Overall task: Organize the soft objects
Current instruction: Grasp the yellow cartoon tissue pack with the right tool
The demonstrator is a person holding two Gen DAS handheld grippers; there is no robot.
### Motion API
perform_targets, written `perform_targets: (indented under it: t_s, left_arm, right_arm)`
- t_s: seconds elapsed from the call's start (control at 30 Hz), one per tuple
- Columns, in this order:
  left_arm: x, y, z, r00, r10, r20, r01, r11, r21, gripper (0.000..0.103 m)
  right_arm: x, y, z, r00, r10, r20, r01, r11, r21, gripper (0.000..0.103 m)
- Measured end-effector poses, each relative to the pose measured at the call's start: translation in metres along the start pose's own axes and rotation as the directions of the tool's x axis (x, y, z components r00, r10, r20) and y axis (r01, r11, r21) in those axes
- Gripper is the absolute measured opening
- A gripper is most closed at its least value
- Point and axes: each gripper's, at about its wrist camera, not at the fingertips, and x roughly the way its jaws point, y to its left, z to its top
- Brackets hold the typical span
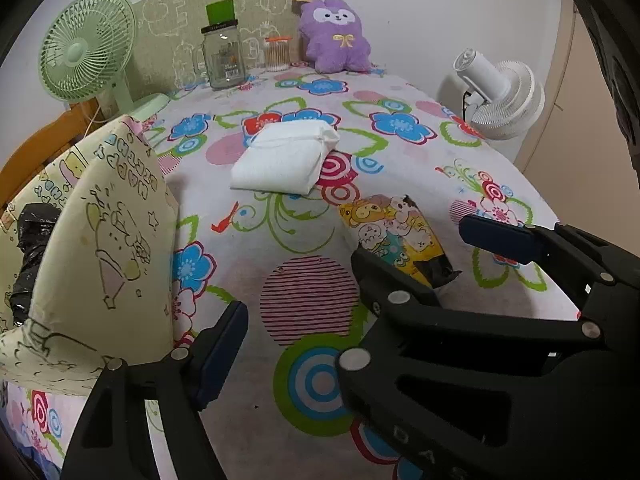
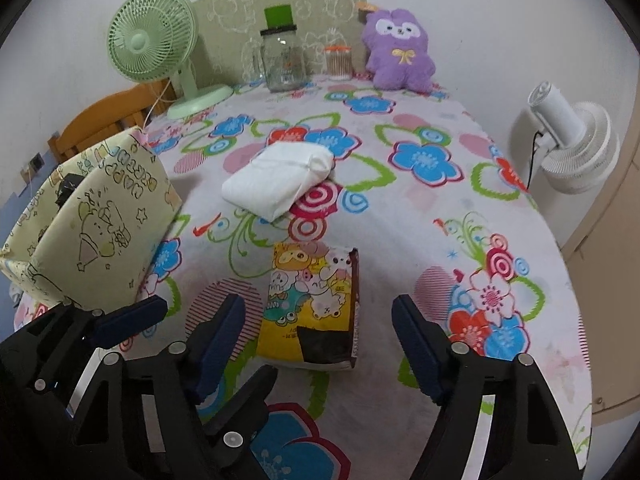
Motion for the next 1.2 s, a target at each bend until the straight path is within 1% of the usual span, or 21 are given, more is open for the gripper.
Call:
perform_targets:
  t_s: [0.13, 0.2, 0.23, 0.27, 0.4, 0.47, 0.6, 0.9, 1.2]
  left_arm:
    - [0.005, -0.001, 0.001, 1.0, 0.001, -0.014, -0.001, 1.0, 0.002, 0.081]
    - [0.006, -0.001, 0.002, 1.0, -0.001, -0.018, 0.001, 1.0, 0.005, 0.081]
    - [0.006, -0.002, 0.002, 1.0, -0.002, -0.018, 0.002, 1.0, 0.005, 0.081]
    - [0.007, -0.002, 0.003, 1.0, 0.0, -0.018, 0.0, 1.0, 0.007, 0.081]
    - [0.008, -0.004, 0.005, 1.0, 0.003, -0.019, -0.003, 1.0, 0.012, 0.081]
    - [0.008, -0.005, 0.007, 1.0, 0.006, -0.017, -0.006, 1.0, 0.017, 0.081]
    - [0.009, -0.009, 0.012, 1.0, 0.014, -0.009, -0.014, 1.0, 0.023, 0.081]
    - [0.004, -0.016, 0.034, 0.999, 0.019, 0.038, -0.021, 0.999, 0.028, 0.081]
    - [0.014, -0.019, 0.059, 0.999, 0.014, 0.04, -0.014, 1.0, 0.013, 0.082]
  right_arm:
    - [0.006, -0.002, 0.0, 1.0, 0.0, -0.02, 0.0, 1.0, 0.0, 0.067]
    - [0.007, -0.003, -0.001, 1.0, 0.004, -0.026, -0.003, 1.0, 0.001, 0.065]
    - [0.008, -0.004, -0.001, 0.999, 0.01, -0.031, -0.01, 1.0, 0.004, 0.061]
    - [0.009, -0.005, -0.001, 0.999, 0.016, -0.037, -0.016, 1.0, 0.007, 0.053]
    - [0.01, -0.007, 0.0, 0.999, 0.019, -0.04, -0.019, 1.0, 0.01, 0.052]
    - [0.01, -0.009, 0.0, 0.999, 0.015, -0.037, -0.015, 1.0, 0.01, 0.05]
    - [0.007, -0.014, 0.003, 1.0, 0.001, -0.024, -0.001, 1.0, 0.011, 0.049]
    - [-0.006, -0.029, 0.02, 0.999, -0.01, 0.04, 0.009, 1.0, 0.03, 0.049]
    - [-0.009, -0.045, 0.039, 0.996, -0.028, 0.088, 0.022, 0.997, 0.068, 0.049]
